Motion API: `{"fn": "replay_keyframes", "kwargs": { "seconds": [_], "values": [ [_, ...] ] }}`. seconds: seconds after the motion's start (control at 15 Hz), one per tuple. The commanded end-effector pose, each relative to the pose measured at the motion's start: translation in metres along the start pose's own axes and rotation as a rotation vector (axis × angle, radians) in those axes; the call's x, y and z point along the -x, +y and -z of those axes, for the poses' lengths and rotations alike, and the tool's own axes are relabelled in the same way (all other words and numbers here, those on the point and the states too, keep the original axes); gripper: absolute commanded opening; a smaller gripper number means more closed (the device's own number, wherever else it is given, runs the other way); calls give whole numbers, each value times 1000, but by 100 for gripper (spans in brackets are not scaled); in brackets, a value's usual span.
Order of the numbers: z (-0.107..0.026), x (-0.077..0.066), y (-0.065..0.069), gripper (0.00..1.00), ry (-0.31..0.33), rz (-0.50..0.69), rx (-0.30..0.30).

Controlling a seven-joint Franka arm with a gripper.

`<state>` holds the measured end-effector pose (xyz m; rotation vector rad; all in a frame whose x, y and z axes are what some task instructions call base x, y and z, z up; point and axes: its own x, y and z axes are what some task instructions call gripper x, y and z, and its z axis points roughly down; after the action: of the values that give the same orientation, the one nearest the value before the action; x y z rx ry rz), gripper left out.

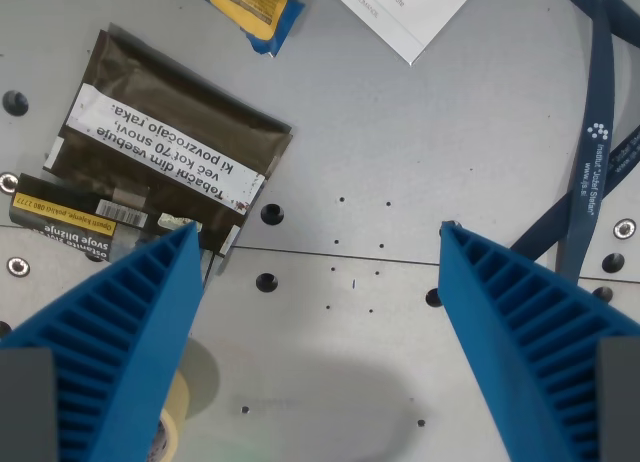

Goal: Move above the blue bag

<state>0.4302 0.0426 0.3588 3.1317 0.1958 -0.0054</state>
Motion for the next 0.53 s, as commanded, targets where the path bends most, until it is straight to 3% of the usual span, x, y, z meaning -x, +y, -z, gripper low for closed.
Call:
{"fn": "replay_keyframes", "kwargs": {
  "seconds": [0.07,0.53],
  "values": [
    [2,0,0,100,4,0,0],
    [-2,-2,-2,100,7,77,-3]
  ]
}}
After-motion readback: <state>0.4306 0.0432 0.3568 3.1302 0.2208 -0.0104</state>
